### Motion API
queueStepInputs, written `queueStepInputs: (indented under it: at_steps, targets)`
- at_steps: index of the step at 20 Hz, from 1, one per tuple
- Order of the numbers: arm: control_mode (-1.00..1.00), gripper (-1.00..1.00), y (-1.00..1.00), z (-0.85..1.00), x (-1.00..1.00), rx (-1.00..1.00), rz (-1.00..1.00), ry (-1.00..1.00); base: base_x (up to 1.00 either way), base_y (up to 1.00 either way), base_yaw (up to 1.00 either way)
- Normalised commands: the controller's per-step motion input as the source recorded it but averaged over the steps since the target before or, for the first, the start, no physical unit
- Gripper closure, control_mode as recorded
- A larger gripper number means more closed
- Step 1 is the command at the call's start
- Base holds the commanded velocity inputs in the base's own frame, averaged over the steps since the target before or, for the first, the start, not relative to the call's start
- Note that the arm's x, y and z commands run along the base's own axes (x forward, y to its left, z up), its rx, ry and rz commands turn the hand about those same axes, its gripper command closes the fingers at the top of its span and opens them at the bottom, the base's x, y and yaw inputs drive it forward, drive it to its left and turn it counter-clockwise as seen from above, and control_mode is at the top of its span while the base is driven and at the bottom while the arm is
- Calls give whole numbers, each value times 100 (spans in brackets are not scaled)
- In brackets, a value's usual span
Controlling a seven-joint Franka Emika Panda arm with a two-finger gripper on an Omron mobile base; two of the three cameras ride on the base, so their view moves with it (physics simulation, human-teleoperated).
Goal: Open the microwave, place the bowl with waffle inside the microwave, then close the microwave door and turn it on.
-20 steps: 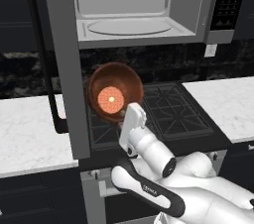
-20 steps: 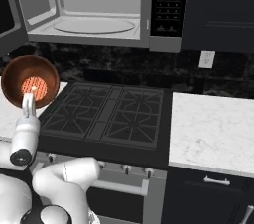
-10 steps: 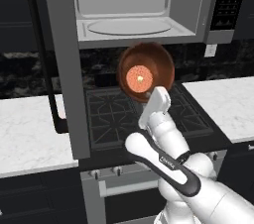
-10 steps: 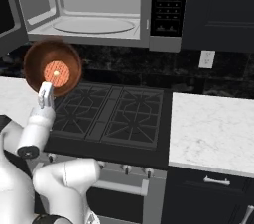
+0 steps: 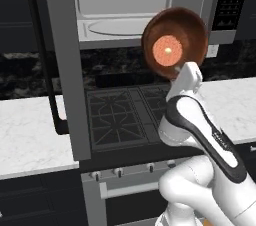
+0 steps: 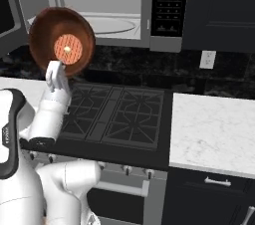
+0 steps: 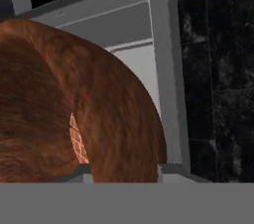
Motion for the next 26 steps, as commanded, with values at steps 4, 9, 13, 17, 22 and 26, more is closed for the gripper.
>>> queueStepInputs:
  at_steps: [4,9,13,17,22,26]
  targets:
    - [-100,100,-15,57,-26,-47,-10,-50,0,0,0]
    - [-100,100,-5,32,6,-46,-8,-11,0,0,0]
    - [-100,100,0,18,48,-38,-13,34,0,0,0]
    - [-100,100,-2,69,19,-19,-12,27,0,0,0]
    - [-100,100,-3,88,0,-12,-8,19,0,0,0]
    - [-100,100,0,66,15,-9,-7,34,0,0,0]
